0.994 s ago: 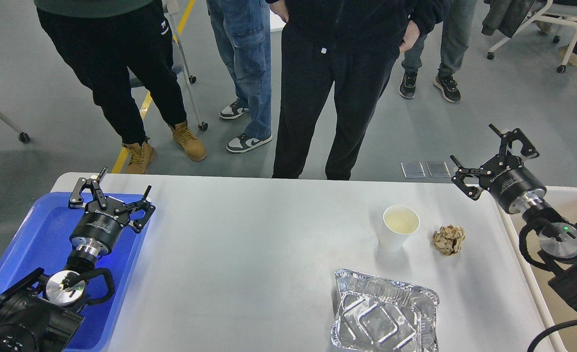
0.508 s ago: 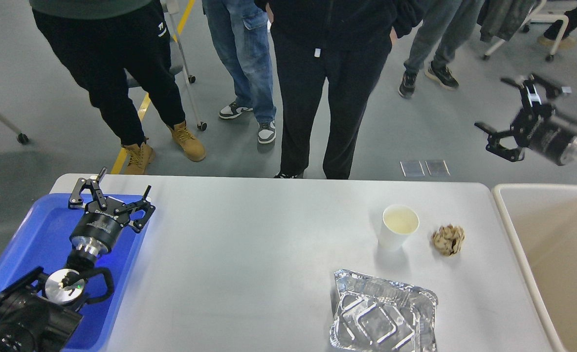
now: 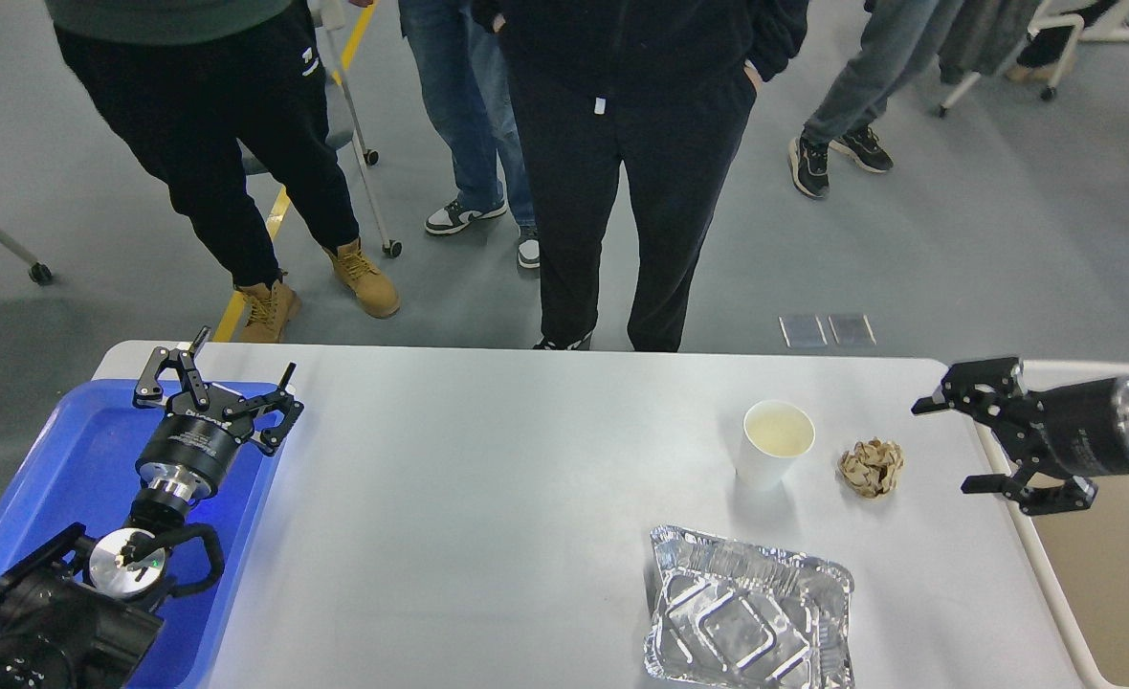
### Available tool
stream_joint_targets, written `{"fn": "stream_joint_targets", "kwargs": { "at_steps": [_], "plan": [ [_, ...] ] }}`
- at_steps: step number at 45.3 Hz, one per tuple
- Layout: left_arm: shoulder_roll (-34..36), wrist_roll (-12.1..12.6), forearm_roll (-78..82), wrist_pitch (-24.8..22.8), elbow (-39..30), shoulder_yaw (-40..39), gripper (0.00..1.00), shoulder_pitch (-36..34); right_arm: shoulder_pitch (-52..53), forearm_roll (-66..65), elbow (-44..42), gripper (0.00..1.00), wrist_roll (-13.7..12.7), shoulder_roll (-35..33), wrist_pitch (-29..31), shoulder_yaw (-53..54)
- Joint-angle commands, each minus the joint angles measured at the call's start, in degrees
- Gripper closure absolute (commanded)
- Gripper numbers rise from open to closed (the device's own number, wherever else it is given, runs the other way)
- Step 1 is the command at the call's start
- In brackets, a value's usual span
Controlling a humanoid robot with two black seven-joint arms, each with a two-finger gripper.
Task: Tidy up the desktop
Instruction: 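Raise the right gripper up and away from the table edge, then swing the right gripper back over the table toward the paper cup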
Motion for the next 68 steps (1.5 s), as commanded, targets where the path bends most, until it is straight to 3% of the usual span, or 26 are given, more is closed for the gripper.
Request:
{"fn": "stream_joint_targets", "kwargs": {
  "at_steps": [1,47,68],
  "plan": [
    [0.01,-0.01,0.03,0.00,0.01,0.00,0.00,0.05,49.26,-4.73,5.14,0.00,0.32,6.53,3.89,-18.42],
    [0.01,-0.01,-0.06,0.00,0.01,0.00,0.00,0.05,54.88,-18.53,18.94,0.00,0.24,7.32,7.15,-19.13],
    [0.01,-0.01,-0.06,0.00,0.01,0.00,0.00,0.05,55.06,-19.32,22.54,0.00,0.32,13.30,6.97,-17.81]
  ]
}}
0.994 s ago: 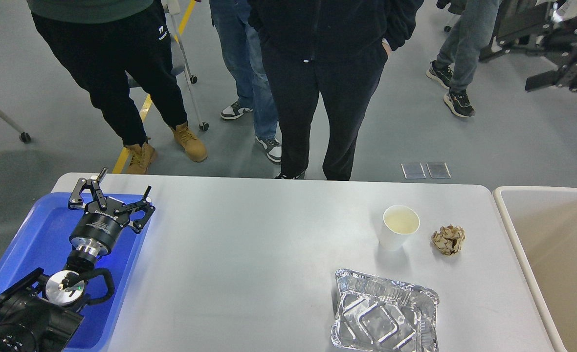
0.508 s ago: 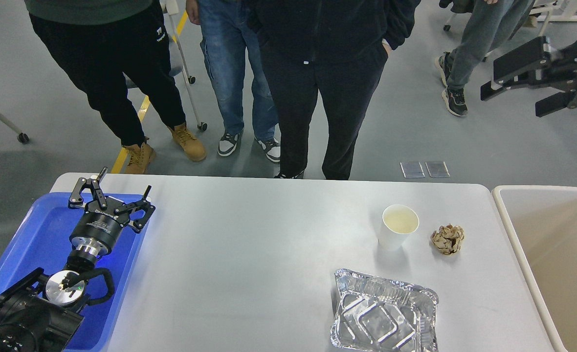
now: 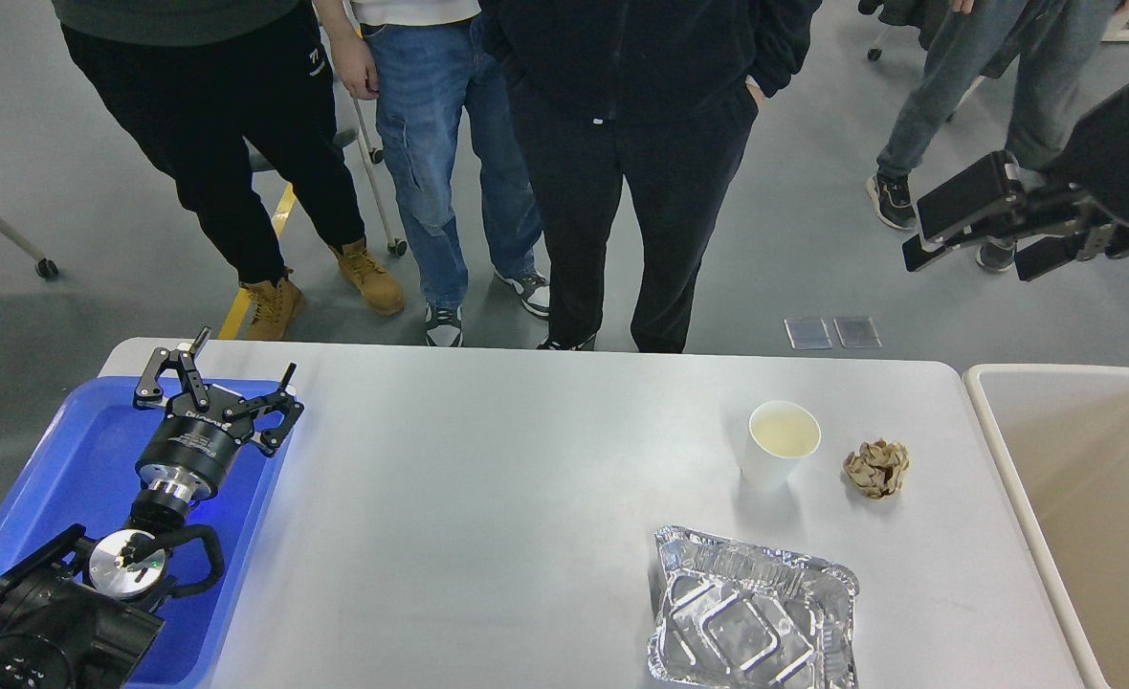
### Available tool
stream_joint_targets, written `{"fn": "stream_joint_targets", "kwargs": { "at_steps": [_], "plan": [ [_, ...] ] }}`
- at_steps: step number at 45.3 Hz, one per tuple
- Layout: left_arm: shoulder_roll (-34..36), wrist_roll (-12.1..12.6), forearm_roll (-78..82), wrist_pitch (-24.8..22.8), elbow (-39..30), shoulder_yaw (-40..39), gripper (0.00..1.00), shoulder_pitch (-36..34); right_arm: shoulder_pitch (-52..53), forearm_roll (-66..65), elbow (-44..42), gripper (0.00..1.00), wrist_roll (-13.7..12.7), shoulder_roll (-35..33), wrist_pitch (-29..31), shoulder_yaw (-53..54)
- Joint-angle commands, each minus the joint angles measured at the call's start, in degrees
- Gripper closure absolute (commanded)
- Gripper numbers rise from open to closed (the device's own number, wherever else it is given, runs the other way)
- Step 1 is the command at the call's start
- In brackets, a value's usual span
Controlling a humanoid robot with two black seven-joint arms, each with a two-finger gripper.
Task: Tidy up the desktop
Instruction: 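Swing the right gripper back over the table toward the paper cup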
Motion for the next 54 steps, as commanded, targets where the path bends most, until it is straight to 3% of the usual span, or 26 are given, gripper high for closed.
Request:
{"fn": "stream_joint_targets", "kwargs": {
  "at_steps": [1,15,30,54],
  "plan": [
    [0.00,0.00,0.00,0.00,0.00,0.00,0.00,0.00,-0.01,-0.48,1.93,0.00,0.06,3.61,-0.32,0.45],
    [0.00,0.00,0.00,0.00,0.00,0.00,0.00,0.00,-3.17,-1.97,1.93,0.00,0.06,6.96,-0.68,0.53],
    [0.00,0.00,0.00,0.00,0.00,0.00,0.00,0.00,-5.81,-6.28,3.51,0.00,0.06,6.34,-0.15,0.01],
    [0.00,0.00,0.00,0.00,0.00,0.00,0.00,0.00,-9.32,-0.39,3.43,0.00,-0.82,3.44,-0.68,-1.66]
  ]
}}
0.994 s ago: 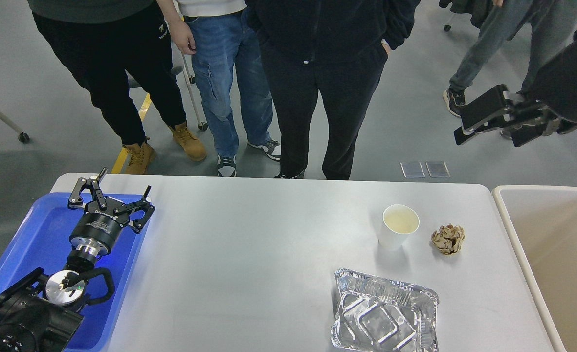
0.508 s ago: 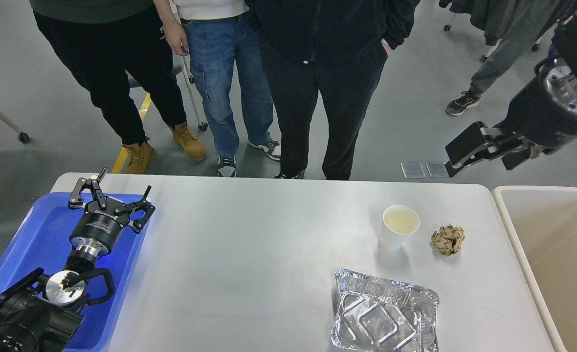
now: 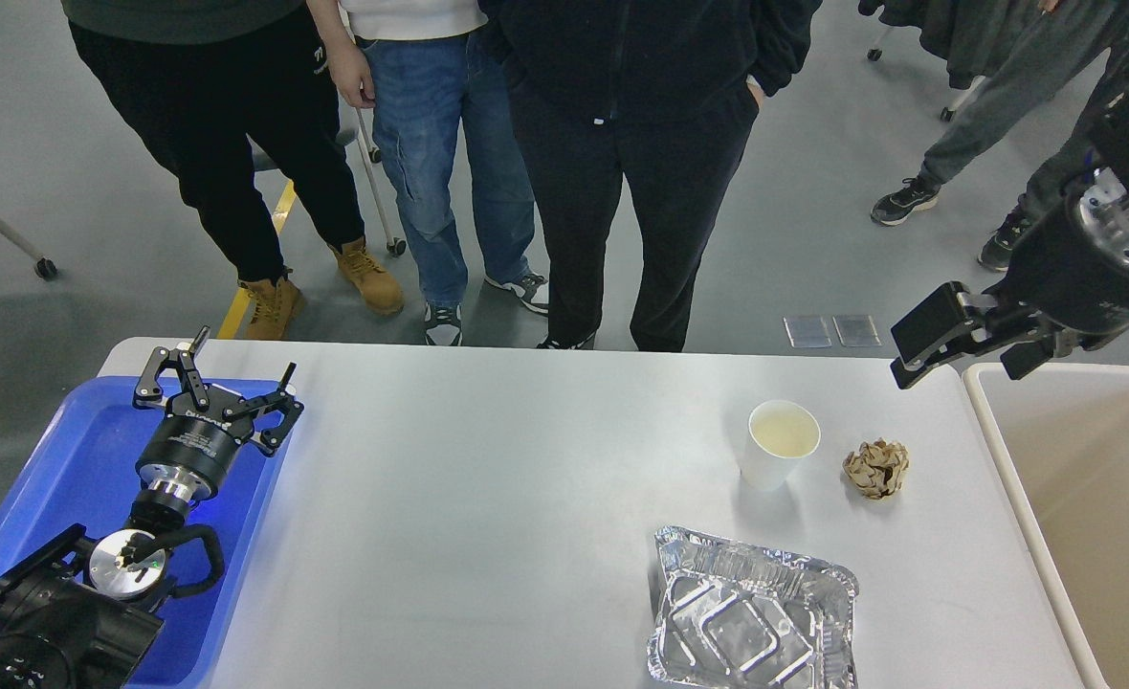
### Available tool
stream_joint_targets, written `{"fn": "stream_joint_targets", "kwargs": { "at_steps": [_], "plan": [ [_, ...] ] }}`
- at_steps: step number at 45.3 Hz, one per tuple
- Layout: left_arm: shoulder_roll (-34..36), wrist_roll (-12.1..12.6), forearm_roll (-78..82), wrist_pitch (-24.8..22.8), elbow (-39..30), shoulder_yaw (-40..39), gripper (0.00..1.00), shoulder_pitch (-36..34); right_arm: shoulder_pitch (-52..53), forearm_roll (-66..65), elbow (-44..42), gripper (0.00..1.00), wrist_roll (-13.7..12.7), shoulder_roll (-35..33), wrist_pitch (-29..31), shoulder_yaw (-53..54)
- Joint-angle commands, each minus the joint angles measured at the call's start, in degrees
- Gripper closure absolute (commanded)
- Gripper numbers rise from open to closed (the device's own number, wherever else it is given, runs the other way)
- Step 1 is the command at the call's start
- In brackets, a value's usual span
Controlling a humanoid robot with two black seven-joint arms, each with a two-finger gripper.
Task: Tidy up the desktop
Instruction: 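Swing the right gripper back over the table toward the paper cup, then lower the right gripper onto the white paper cup and grasp its rim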
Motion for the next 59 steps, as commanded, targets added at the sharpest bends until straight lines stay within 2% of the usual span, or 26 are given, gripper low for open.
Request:
{"fn": "stream_joint_targets", "kwargs": {
  "at_steps": [1,15,19,25,29,42,52,59],
  "plan": [
    [0.00,0.00,0.00,0.00,0.00,0.00,0.00,0.00,-1.89,4.17,-0.08,0.00,-0.35,-0.69,-0.29,-1.11],
    [0.00,0.00,0.00,0.00,0.00,0.00,0.00,0.00,-2.68,4.08,-0.34,0.00,-0.52,-0.07,-0.29,-0.76],
    [0.00,0.00,0.00,0.00,0.00,0.00,0.00,-0.09,-3.38,4.08,-0.78,0.00,-0.52,2.29,-0.81,0.03],
    [0.00,0.00,0.00,0.00,0.00,0.00,0.00,0.00,-6.98,4.43,-3.41,0.00,-0.44,6.61,-6.43,1.96],
    [0.00,0.00,0.00,0.00,0.00,0.00,0.00,0.00,-9.87,4.26,-6.84,0.00,-0.44,9.24,-9.86,3.28],
    [0.00,0.00,0.00,0.00,0.00,0.09,0.00,-0.09,-23.50,3.47,-23.97,0.00,-0.52,17.68,-13.29,6.09],
    [0.00,0.00,0.00,0.00,0.00,0.09,0.00,0.00,-33.17,3.47,-34.09,0.00,-0.52,23.04,-14.00,8.73],
    [0.00,0.00,0.00,0.00,0.00,0.09,0.00,-0.09,-39.32,3.47,-40.33,0.00,-0.52,24.01,-14.00,8.99]
  ]
}}
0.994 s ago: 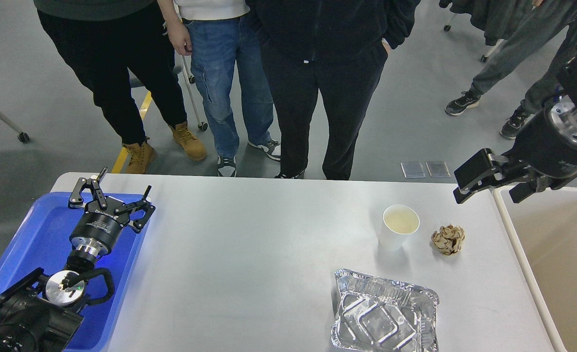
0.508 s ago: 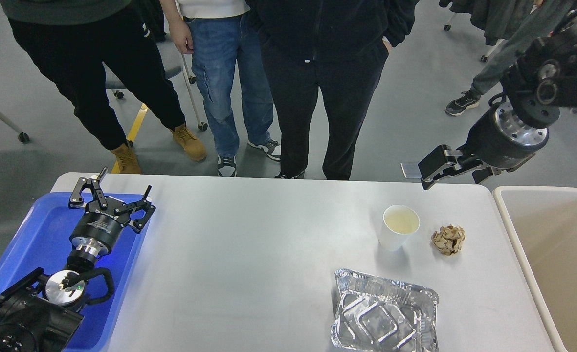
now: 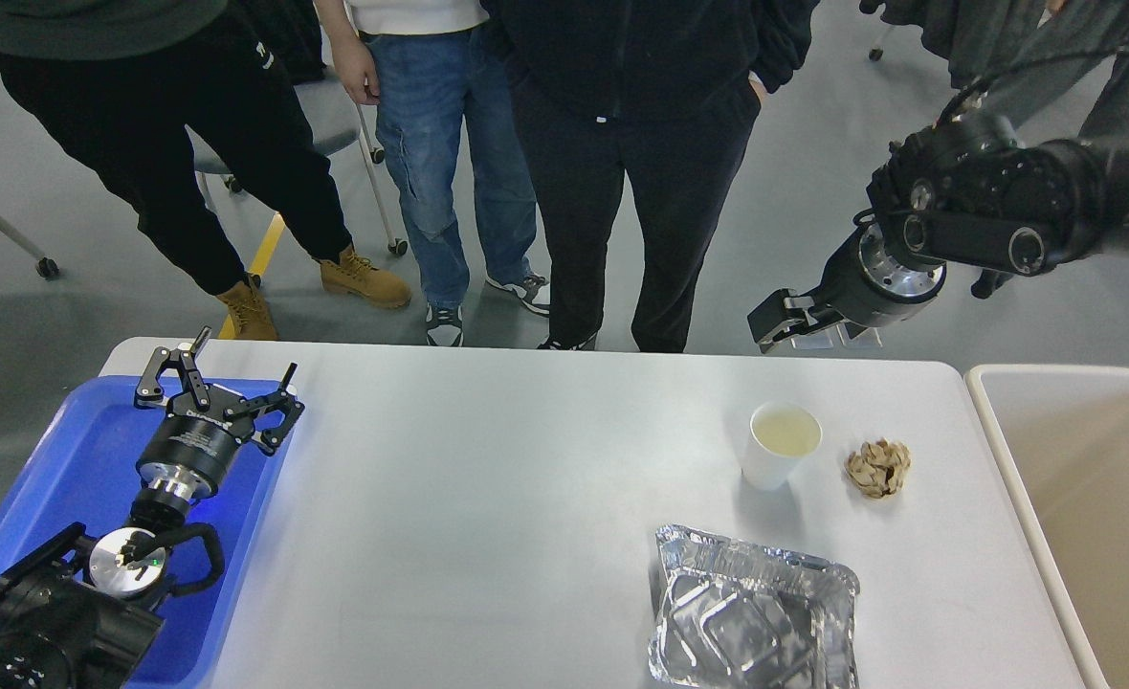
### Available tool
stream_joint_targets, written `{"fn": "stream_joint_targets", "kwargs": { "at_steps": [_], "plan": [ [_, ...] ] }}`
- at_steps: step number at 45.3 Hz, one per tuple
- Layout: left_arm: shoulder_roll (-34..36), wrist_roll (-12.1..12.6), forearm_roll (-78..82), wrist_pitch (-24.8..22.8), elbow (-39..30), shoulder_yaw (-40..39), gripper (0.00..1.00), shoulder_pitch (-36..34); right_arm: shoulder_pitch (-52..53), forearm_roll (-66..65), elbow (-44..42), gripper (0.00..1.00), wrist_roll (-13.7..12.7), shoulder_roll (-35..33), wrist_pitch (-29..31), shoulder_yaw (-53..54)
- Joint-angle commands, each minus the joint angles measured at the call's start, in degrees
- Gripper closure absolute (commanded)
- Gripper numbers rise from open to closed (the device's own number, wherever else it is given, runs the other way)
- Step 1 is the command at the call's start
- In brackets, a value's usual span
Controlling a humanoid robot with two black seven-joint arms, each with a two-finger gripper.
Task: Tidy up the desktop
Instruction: 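Lower the right gripper onto the white paper cup and grasp its rim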
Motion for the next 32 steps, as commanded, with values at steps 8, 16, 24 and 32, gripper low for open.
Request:
{"fn": "stream_joint_targets", "kwargs": {
  "at_steps": [8,16,24,32],
  "plan": [
    [0.00,0.00,0.01,0.00,0.00,0.03,0.00,-0.03,-14.58,-0.26,-12.99,0.00,0.00,5.29,-0.85,2.12],
    [0.00,0.00,0.01,0.00,0.00,0.03,0.00,0.06,-17.21,-1.75,-13.60,0.00,0.00,5.38,-2.17,2.12],
    [0.00,0.00,0.01,0.00,0.00,0.03,0.00,0.06,-19.50,-3.77,-13.87,0.00,0.00,5.29,-2.52,3.35],
    [0.00,0.00,0.01,0.00,0.00,-0.06,0.00,0.06,-21.17,-4.39,-15.27,0.00,0.00,4.85,-2.78,3.44]
  ]
}}
